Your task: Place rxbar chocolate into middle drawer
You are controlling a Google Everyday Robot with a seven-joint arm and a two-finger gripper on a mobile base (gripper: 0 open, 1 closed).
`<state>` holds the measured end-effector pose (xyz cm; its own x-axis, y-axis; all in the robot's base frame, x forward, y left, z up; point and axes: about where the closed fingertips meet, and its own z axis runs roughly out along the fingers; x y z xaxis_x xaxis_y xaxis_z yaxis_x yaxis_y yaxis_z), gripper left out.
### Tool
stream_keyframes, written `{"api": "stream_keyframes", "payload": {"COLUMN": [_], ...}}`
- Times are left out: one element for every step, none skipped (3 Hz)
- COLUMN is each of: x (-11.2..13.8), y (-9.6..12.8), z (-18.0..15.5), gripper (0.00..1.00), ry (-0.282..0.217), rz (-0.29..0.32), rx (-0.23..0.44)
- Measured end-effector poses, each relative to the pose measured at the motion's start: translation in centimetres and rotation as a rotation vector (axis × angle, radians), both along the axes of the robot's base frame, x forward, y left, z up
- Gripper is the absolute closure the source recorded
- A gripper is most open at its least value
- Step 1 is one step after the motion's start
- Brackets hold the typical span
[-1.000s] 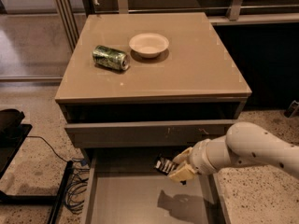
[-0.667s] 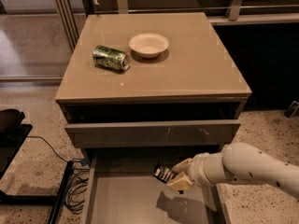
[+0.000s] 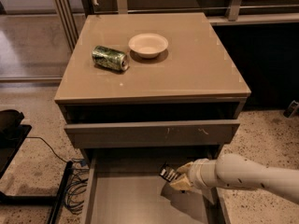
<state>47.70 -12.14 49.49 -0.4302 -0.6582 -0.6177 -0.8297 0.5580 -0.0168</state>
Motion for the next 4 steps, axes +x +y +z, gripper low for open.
{"api": "stream_keyframes", "payload": {"x": [0.0,0.1,0.1,-0.2], "y": [0.0,0.5,1.5,2.8], "z": [0.0,-1.6,-3.6,-6.3], "gripper": [1.00,1.00,1.00,1.00], "ry": [0.000,0.009,0.013,0.006], "rz": [0.000,0.006,0.037,0.052], "rx": [0.000,0.009,0.045,0.088]}}
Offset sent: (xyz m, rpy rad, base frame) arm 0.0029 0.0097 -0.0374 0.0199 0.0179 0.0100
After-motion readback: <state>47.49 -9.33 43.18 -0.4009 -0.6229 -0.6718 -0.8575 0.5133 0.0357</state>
